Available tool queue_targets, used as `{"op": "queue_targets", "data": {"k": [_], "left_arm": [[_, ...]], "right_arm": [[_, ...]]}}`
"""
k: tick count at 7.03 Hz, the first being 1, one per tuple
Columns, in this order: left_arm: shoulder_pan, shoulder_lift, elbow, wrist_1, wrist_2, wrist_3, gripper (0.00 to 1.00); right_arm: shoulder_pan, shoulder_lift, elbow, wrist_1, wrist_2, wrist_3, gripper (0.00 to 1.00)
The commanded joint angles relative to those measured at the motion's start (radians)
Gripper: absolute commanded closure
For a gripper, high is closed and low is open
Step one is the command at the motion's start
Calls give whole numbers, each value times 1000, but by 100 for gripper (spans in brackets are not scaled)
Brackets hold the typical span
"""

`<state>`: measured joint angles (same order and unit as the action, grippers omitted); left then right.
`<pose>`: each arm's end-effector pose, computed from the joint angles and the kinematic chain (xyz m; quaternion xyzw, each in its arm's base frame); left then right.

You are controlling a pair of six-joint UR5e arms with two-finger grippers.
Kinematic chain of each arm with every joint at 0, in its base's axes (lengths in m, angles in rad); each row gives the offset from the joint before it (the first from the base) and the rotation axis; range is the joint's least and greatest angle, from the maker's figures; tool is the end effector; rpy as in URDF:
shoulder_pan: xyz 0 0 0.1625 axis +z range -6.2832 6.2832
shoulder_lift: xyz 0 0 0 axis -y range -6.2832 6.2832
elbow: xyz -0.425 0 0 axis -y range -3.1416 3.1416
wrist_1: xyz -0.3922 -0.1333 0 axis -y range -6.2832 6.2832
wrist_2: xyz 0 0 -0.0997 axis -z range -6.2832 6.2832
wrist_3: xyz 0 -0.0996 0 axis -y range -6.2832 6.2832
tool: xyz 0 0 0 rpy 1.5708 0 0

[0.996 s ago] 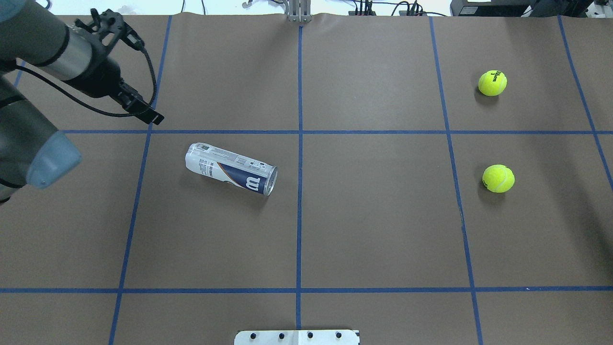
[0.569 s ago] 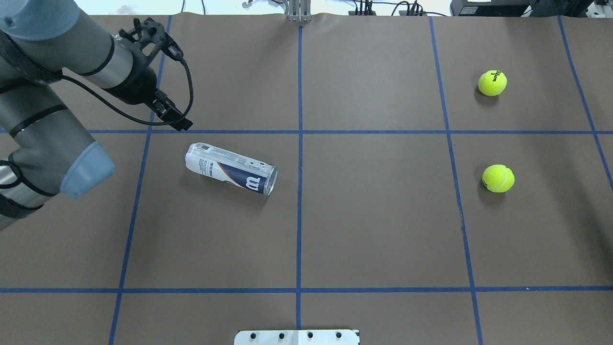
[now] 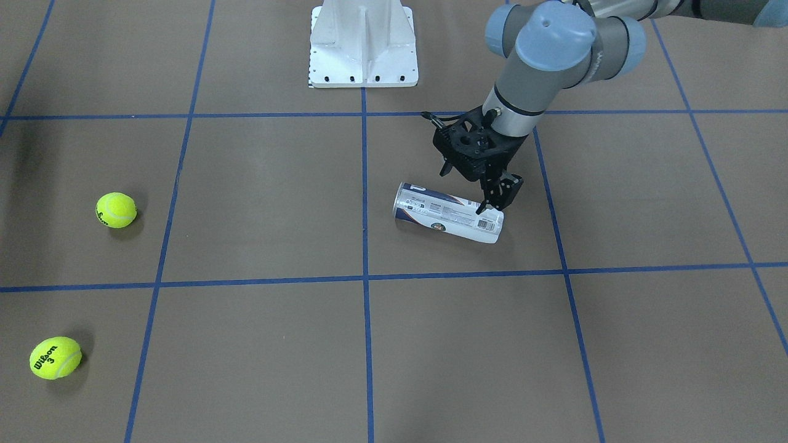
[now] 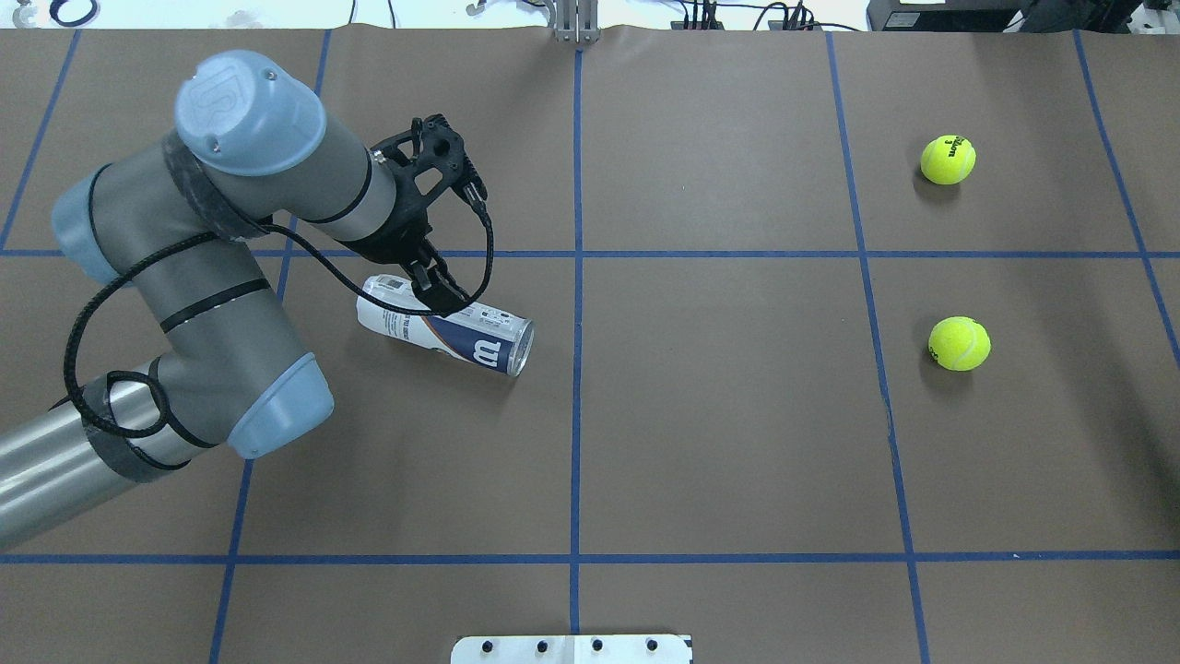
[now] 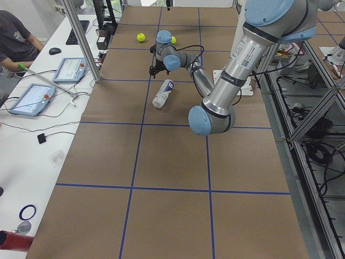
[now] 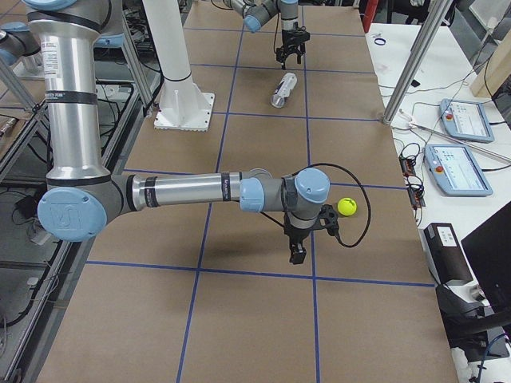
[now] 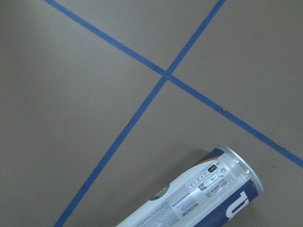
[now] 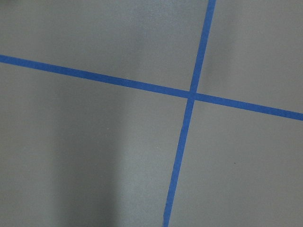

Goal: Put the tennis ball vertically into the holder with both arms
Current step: 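Reach the left gripper down over the lying clear tennis-ball can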

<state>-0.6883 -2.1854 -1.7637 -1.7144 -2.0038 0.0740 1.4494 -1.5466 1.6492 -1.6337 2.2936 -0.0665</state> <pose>0.4421 -0.4821 0.1977 0.3360 0.3515 0.4869 0.7256 0.0060 -0.5075 0.6179 0.0089 -0.3539 -0.0947 0.9304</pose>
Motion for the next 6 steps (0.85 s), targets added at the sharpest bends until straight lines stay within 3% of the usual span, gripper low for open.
{"op": "queue_targets", "data": {"k": [1,4,6], "left_arm": [[9,-28,39,1,4,313,2],[21,-31,41,129,7,626,4],[86,-43,41,130,63,620,0]], "right_arm": [[0,0,12,0,3,1,1],[0,-10,23,46,29,1,1],[2,-32,32,61,35,-3,1]]}}
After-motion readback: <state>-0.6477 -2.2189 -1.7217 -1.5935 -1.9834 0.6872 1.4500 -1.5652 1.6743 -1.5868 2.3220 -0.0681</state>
